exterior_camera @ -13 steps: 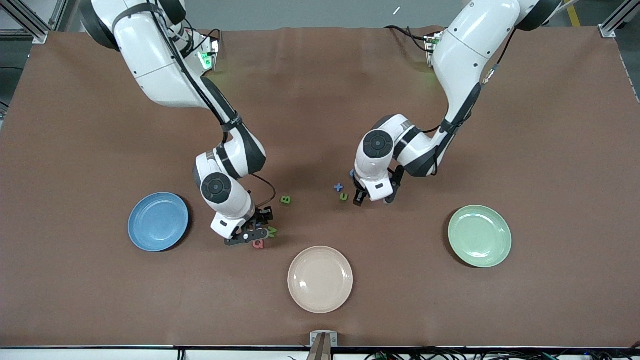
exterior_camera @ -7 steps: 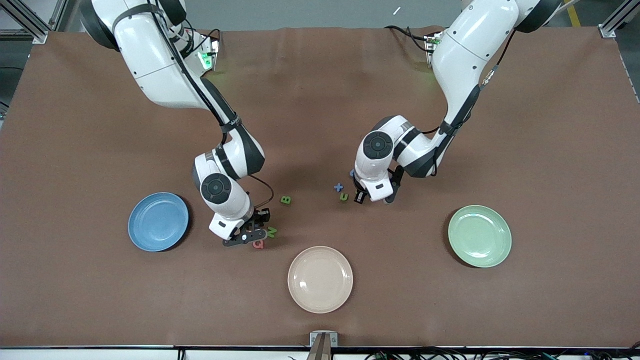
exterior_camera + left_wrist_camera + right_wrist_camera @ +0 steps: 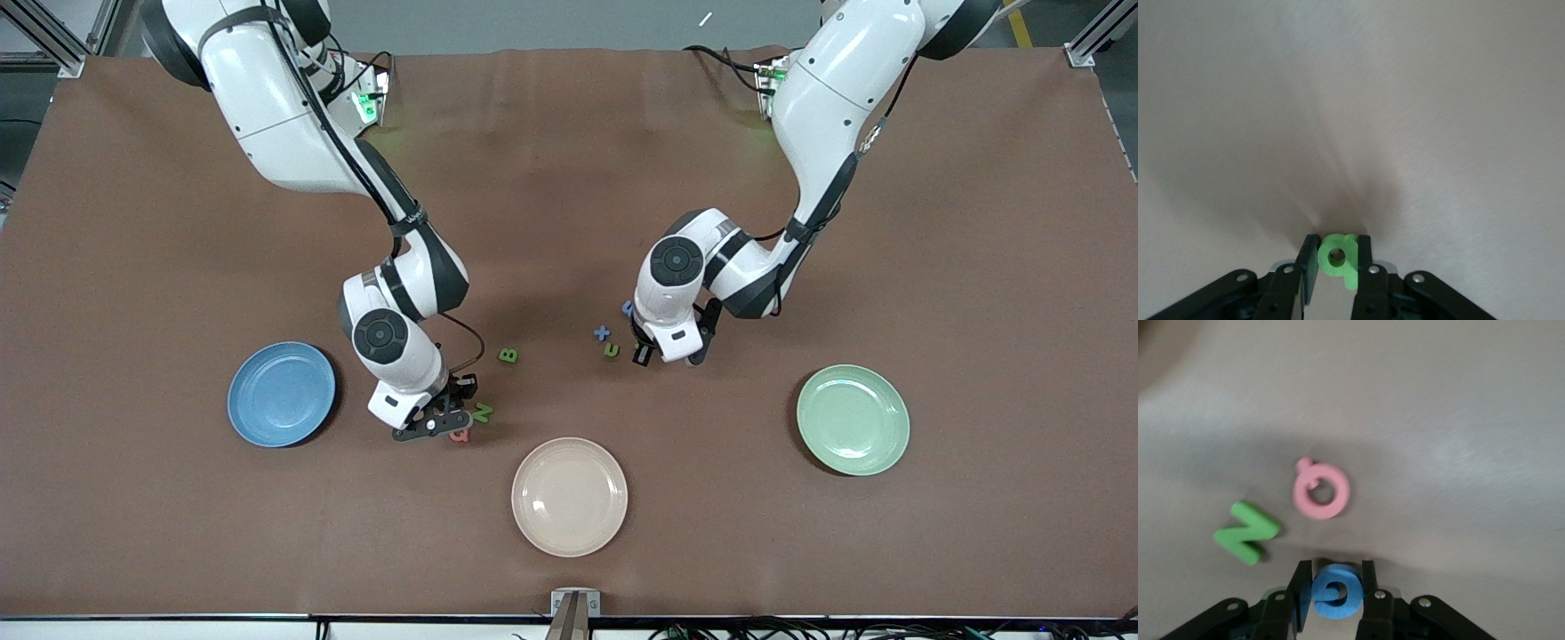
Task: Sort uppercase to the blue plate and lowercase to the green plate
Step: 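Drop the q on the green plate while the right gripper drops G on blue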
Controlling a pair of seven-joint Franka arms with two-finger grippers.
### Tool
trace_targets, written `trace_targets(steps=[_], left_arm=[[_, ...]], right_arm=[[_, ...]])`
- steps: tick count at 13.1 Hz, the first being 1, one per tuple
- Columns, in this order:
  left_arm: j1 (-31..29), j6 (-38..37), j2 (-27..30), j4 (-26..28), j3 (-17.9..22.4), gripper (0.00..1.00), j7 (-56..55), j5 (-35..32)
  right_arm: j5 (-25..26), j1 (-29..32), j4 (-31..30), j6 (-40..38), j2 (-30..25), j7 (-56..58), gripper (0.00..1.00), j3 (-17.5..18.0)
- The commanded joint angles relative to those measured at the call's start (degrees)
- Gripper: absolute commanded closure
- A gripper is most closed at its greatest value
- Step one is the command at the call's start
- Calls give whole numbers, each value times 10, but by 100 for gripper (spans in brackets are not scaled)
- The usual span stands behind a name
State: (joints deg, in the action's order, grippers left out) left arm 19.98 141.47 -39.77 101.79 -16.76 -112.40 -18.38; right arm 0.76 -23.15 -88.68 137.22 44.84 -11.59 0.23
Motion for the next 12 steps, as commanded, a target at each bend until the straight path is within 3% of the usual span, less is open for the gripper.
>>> trace_targets(steps=[1,7,12], left_arm=[[-37,-31,51,3,-1,100,67,-17],[-159,-135,89,-28,-2,99,356,-16],[-278,-134,57,-46,0,96,616,-17]], right_arm=[[16,39,8,-41,-26,42,82,0],[15,143,13,-114,-53,214,82,1],[15,223,2,-125,-49,333,78,1]])
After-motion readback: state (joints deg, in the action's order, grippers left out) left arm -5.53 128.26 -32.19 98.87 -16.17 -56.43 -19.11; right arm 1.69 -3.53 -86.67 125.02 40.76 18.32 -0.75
